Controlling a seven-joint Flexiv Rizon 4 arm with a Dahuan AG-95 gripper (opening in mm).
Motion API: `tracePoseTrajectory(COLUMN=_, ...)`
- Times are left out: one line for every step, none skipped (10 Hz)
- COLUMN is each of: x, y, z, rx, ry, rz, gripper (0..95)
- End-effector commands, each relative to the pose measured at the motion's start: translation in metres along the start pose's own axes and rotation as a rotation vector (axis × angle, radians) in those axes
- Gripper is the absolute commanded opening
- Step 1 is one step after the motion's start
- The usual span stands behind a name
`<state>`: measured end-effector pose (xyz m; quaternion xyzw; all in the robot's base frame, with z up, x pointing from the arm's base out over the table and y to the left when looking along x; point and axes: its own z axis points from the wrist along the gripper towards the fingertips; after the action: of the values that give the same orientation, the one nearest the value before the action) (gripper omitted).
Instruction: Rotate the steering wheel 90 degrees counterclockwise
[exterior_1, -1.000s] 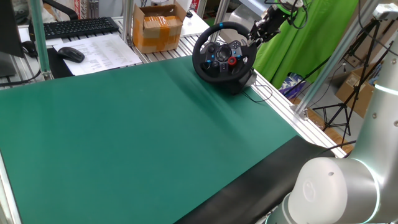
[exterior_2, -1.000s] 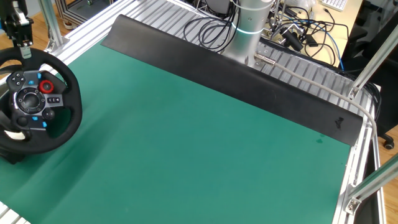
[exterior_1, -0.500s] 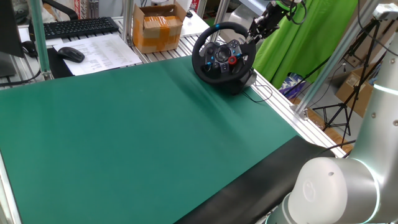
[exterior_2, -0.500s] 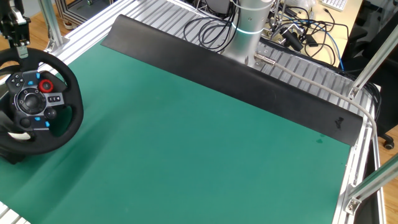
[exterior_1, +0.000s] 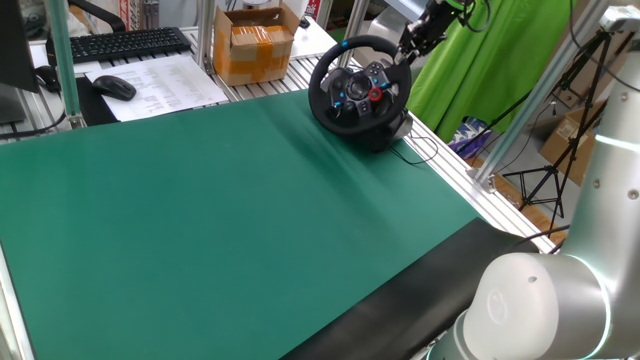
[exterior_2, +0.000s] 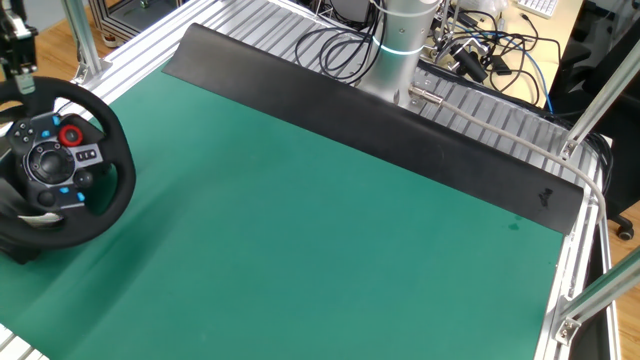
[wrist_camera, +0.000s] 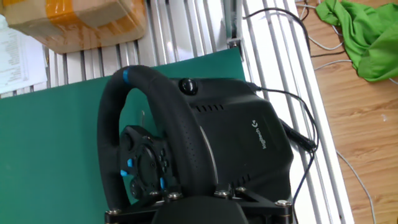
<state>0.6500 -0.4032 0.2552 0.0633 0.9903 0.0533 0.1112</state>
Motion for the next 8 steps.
tracePoseTrajectory(x=-0.005, y=0.005, z=0.002, rx=0.001, ry=0.001, rz=-0.01, gripper=0.0)
tracePoseTrajectory(x=-0.006, y=0.007, z=0.003, rx=0.002, ry=0.002, rz=-0.014, gripper=0.0)
tracePoseTrajectory(x=-0.008, y=0.009, z=0.0, rx=0.002, ry=0.007, rz=-0.019, gripper=0.0)
tracePoseTrajectory(x=-0.011, y=0.011, z=-0.002, rx=0.0, ry=0.012, rz=-0.024, gripper=0.0)
tracePoseTrajectory(x=-0.013, y=0.012, z=0.002, rx=-0.003, ry=0.006, rz=-0.029, gripper=0.0)
tracePoseTrajectory(x=-0.014, y=0.012, z=0.007, rx=-0.003, ry=0.002, rz=-0.032, gripper=0.0)
tracePoseTrajectory(x=-0.019, y=0.013, z=0.005, rx=-0.004, ry=0.017, rz=-0.04, gripper=0.0)
tracePoseTrajectory(x=-0.027, y=0.013, z=-0.002, rx=-0.002, ry=0.047, rz=-0.051, gripper=0.0)
